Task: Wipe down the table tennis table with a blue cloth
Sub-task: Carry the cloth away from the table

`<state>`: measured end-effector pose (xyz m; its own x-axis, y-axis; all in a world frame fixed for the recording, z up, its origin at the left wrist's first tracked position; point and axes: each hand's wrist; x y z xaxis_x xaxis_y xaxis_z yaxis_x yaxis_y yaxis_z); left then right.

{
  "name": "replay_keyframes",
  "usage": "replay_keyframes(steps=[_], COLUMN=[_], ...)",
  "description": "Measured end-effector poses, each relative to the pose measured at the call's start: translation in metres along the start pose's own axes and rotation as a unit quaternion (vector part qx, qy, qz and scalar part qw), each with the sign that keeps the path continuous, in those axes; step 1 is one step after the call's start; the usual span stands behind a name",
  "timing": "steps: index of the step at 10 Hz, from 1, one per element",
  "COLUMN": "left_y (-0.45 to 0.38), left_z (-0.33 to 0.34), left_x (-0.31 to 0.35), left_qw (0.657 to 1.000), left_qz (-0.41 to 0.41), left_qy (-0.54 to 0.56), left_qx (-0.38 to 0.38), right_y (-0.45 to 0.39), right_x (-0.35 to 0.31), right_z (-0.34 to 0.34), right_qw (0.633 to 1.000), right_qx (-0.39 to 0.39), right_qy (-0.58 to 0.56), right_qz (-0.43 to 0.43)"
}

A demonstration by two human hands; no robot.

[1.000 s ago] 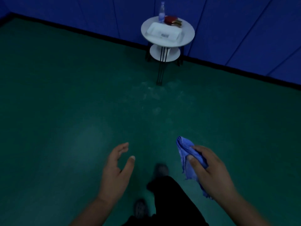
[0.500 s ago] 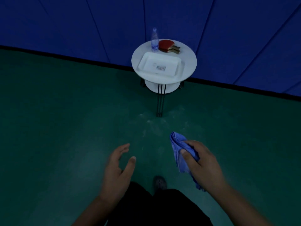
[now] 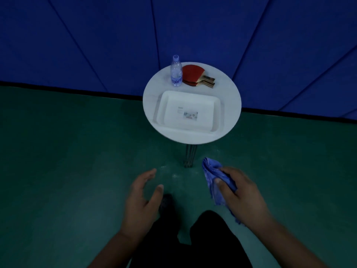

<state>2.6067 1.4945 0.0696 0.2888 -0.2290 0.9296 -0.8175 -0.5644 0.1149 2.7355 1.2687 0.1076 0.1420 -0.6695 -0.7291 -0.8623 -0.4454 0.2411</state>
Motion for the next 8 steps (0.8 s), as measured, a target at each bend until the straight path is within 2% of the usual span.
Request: replay_keyframes(steps=[2, 4, 5, 6, 7, 8], left_y=[-0.124, -0.209, -0.242, -0.267, -0.289, -0.301], left_z=[0.019, 0.053, 0.070, 0.082, 0.088, 0.089], left_x=[0.005, -0.004, -0.016, -0.025, -0.032, -0.037], left_qw=[0.999, 0.999, 0.998, 0.998, 0.997, 0.996], left_qz=[-0.001, 0.006, -0.018, -0.033, -0.027, -0.037], left_qy=[-0.021, -0.038, -0.038, -0.024, -0.041, -0.050], left_qx=[-0.027, -0.024, -0.038, -0.046, -0.062, -0.068], right_y=[-0.125, -0.263, -0.337, -0.398, -0.436, -0.449], right_x=[-0.007, 0.027, 0.050, 0.064, 0.075, 0.079], right_z=[0.011, 0.040, 0.065, 0.089, 0.111, 0.122], right_qw=[1.000, 0.999, 0.996, 0.991, 0.986, 0.987], right_qx=[-0.013, -0.044, -0.082, -0.088, -0.093, -0.112], right_qy=[-0.004, -0.011, 0.025, 0.066, 0.092, 0.052], right_qz=[0.009, 0.017, 0.031, 0.072, 0.103, 0.102])
Point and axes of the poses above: each hand's wrist, its own y-axis away from the middle knuckle, its own z-axis out of the palm, x = y × z, and after that the axes turned 4 degrees about -x, right-handed
